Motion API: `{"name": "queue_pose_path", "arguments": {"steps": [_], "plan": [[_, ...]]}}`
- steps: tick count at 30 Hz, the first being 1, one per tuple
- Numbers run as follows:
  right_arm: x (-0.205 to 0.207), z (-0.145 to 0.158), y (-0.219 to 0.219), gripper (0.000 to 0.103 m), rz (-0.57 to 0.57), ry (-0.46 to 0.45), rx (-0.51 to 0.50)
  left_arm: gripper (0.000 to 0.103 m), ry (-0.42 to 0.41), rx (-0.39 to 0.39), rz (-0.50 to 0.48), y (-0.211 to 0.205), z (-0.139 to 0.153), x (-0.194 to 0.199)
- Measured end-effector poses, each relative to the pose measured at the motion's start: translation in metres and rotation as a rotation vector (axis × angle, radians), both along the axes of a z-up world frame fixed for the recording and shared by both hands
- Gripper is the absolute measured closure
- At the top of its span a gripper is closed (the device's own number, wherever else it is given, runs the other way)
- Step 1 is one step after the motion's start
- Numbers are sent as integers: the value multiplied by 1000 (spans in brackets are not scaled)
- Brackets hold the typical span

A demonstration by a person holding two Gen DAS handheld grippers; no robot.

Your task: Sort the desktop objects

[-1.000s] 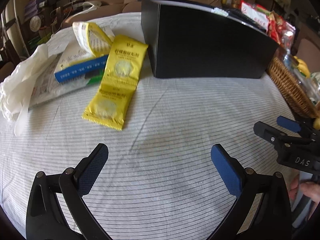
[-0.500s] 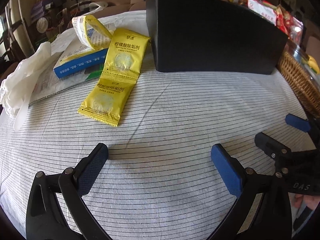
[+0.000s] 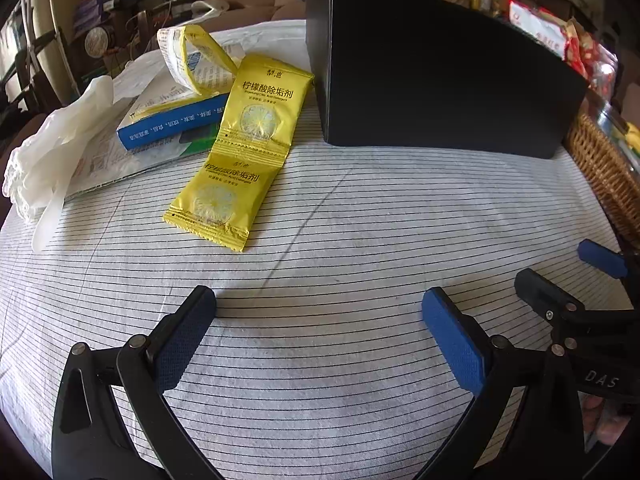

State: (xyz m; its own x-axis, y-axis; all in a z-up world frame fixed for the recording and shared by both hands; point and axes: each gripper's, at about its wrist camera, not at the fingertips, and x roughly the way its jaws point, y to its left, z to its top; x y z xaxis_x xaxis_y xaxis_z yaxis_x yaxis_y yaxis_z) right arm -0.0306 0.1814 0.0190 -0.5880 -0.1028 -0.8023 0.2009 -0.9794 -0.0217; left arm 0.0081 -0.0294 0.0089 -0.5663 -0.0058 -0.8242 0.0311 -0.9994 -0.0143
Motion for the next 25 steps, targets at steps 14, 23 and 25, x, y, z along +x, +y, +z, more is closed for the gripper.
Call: {"name": "queue_pose_path", "arguments": {"steps": [14, 23, 25], "plan": [[0, 0, -1, 0, 0, 0, 0, 0, 0, 0, 0, 0, 0, -1], [-1, 0, -3, 0, 1, 0, 1, 0, 0, 1, 0, 0, 0, -1], [-1, 0, -2, 0, 1, 0, 1, 0, 0, 0, 0, 0, 0, 0]]}}
